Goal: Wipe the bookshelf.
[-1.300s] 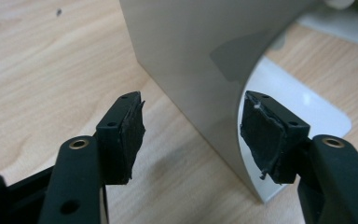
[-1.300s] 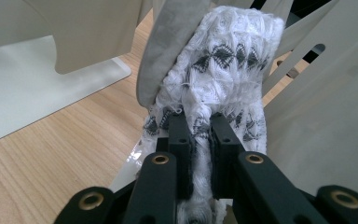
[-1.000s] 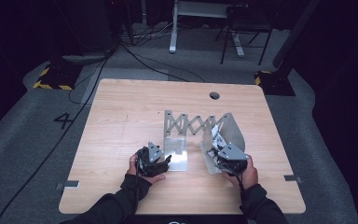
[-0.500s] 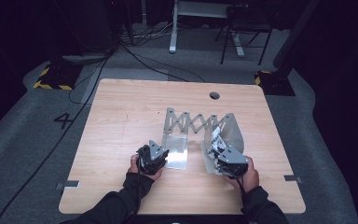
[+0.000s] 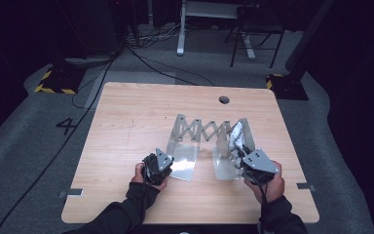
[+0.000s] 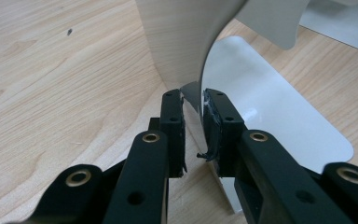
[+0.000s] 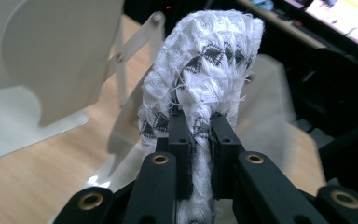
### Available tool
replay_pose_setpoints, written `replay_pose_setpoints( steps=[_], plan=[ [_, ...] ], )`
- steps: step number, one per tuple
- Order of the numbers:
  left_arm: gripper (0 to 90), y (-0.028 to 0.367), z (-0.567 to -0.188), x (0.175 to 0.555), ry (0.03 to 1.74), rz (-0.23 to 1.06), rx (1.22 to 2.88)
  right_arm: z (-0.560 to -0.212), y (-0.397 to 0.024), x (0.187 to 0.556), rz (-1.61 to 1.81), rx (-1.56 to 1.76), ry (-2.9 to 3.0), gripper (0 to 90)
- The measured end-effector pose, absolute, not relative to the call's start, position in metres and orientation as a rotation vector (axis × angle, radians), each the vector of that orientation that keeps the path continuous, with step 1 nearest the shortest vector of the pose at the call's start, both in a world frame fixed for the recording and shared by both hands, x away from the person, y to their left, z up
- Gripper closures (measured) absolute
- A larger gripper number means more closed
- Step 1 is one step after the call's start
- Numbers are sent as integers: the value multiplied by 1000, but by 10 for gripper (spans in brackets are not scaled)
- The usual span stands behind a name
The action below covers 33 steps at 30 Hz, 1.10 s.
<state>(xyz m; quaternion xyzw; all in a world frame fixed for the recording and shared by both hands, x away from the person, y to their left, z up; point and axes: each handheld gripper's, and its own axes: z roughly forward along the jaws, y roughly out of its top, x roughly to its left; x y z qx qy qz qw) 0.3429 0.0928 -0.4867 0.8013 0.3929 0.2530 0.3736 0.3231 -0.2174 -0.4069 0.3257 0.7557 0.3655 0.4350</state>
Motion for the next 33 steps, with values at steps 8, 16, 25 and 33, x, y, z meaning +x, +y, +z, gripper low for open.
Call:
replay_pose_setpoints(
  steps=[8, 16, 25, 33],
  plan=[
    [804, 98, -486, 343, 1009, 628, 2053, -377, -231, 308, 839, 792, 1770, 816],
    [818, 101, -485, 337, 1006, 607, 2057, -398, -236, 310, 731, 789, 1843, 816],
    [803, 100, -483, 320, 976, 540, 2079, -439, -242, 322, 634, 809, 1933, 815],
    [793, 100, -482, 312, 964, 503, 2086, -467, -241, 333, 620, 835, 2044, 816]
  ],
)
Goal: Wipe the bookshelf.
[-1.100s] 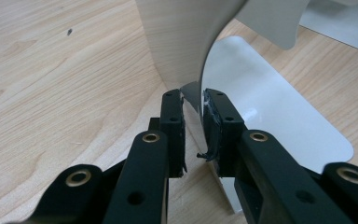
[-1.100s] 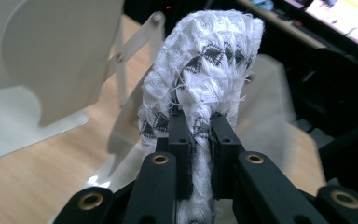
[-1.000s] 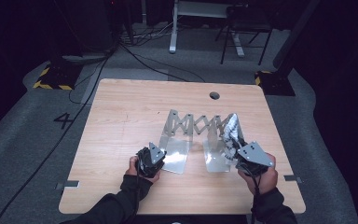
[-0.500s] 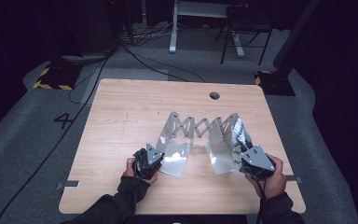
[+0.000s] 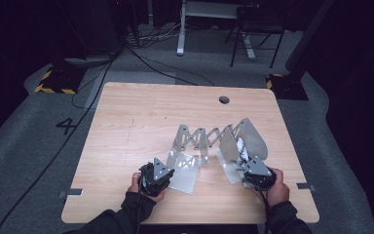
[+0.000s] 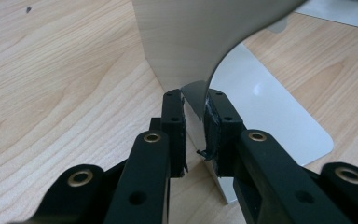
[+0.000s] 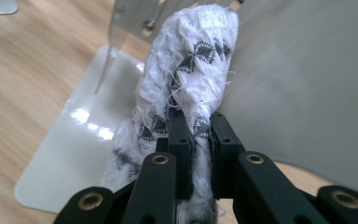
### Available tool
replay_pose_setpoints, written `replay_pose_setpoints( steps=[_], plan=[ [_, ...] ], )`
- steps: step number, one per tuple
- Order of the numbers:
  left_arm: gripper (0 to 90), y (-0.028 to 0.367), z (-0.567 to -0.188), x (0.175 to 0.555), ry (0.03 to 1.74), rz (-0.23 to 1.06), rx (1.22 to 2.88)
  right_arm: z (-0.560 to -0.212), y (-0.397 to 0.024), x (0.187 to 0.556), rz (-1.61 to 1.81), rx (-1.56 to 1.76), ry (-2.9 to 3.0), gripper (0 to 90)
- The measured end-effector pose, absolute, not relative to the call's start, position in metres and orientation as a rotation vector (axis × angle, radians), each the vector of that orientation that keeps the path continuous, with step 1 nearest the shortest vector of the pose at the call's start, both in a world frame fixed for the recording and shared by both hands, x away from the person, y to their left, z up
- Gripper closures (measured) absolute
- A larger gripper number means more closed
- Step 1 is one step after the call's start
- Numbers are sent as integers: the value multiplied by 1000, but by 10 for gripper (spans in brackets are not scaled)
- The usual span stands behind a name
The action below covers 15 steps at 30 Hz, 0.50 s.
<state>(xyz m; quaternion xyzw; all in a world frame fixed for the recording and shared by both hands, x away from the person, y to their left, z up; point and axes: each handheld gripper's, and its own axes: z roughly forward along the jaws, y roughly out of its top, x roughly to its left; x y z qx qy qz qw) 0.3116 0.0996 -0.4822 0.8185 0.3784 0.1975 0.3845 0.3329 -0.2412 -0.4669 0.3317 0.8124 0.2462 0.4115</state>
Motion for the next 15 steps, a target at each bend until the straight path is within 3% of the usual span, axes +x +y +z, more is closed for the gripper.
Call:
replay_pose_setpoints(
  steps=[15],
  plan=[
    [776, 99, -483, 306, 927, 502, 2104, -478, -235, 340, 751, 763, 2158, 817]
  ],
)
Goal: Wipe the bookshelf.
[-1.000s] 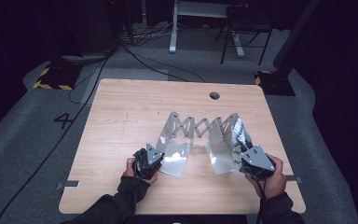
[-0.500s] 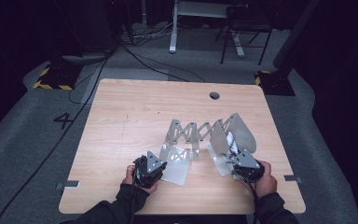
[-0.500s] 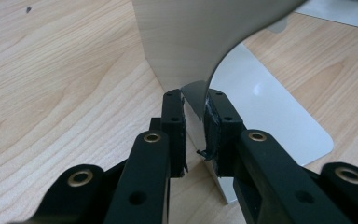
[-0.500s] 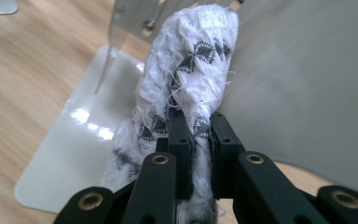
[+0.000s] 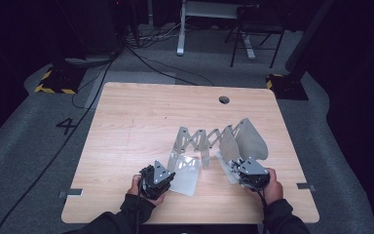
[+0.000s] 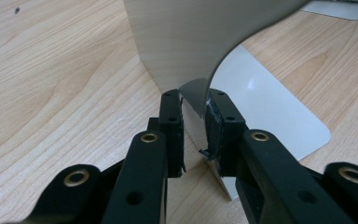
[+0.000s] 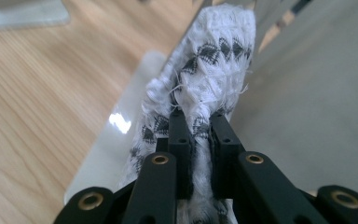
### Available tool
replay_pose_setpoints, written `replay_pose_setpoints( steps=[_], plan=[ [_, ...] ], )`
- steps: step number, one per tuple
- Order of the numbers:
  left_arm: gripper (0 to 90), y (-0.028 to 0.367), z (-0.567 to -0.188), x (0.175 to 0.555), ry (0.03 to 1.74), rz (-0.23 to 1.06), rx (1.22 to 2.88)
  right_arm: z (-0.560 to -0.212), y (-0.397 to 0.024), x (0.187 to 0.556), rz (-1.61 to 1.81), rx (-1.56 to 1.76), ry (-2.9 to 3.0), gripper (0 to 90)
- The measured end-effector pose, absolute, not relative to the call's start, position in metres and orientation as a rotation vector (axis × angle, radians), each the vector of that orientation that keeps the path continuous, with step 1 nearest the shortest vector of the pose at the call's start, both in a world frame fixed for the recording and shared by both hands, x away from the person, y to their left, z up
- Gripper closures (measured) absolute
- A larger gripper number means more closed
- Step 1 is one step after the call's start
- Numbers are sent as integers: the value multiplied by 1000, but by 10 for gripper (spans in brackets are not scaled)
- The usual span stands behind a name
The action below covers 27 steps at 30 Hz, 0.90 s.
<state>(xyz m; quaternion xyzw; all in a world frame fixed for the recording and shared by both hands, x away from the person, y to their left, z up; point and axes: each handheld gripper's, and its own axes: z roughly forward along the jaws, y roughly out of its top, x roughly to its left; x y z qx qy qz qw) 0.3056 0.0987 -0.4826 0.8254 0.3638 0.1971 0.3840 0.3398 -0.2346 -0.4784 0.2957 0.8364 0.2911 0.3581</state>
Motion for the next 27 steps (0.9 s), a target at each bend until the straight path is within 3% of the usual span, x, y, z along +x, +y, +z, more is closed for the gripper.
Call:
replay_pose_setpoints(
  steps=[16, 27],
  plan=[
    [769, 97, -483, 306, 923, 499, 2104, -423, -229, 333, 976, 679, 1900, 817],
    [762, 96, -483, 306, 921, 496, 2106, -457, -223, 344, 891, 683, 2035, 819]
  ],
)
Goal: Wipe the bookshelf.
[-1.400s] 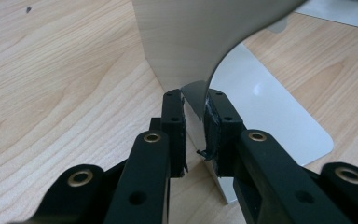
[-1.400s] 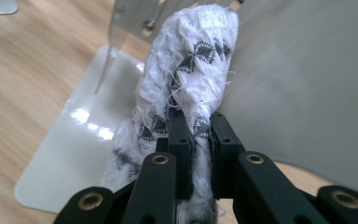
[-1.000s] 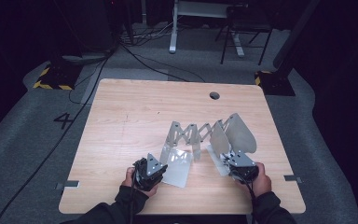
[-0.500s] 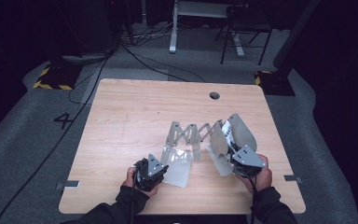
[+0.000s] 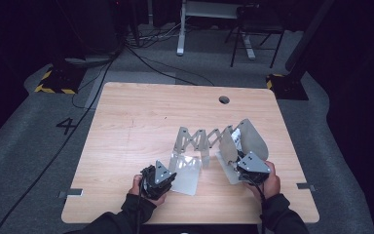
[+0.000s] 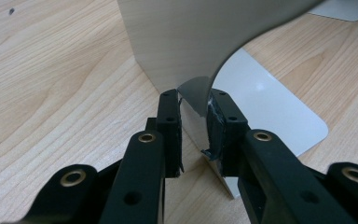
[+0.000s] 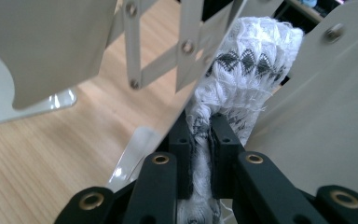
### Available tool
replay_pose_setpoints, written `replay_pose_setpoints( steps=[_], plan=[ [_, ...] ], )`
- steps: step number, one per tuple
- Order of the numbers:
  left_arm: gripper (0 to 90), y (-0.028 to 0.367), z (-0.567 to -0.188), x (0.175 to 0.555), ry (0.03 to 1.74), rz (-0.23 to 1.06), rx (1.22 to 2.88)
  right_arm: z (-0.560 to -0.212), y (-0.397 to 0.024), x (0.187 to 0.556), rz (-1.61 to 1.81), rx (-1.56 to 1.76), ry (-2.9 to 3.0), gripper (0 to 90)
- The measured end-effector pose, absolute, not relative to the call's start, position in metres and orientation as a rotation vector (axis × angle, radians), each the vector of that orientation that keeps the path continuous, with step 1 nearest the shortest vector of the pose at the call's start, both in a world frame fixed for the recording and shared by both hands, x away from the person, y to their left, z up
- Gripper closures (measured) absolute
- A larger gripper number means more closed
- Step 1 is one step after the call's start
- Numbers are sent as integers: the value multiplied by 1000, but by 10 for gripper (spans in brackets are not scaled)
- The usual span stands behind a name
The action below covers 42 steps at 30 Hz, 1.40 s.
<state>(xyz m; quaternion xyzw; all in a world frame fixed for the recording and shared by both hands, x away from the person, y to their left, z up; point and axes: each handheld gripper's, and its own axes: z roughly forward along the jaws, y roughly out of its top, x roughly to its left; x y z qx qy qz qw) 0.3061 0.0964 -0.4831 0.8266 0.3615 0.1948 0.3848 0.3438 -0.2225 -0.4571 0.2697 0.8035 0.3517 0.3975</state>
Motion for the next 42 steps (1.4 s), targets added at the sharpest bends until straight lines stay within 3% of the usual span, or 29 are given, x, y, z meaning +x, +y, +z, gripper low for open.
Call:
replay_pose_setpoints(
  steps=[10, 27, 42],
  plan=[
    [761, 96, -483, 306, 920, 498, 2105, -494, -224, 356, 779, 734, 2235, 816],
    [763, 96, -484, 308, 919, 498, 2103, -478, -245, 333, 690, 736, 2438, 814],
    [764, 97, -485, 309, 919, 487, 2103, -497, -209, 359, 707, 670, 2221, 809]
  ],
)
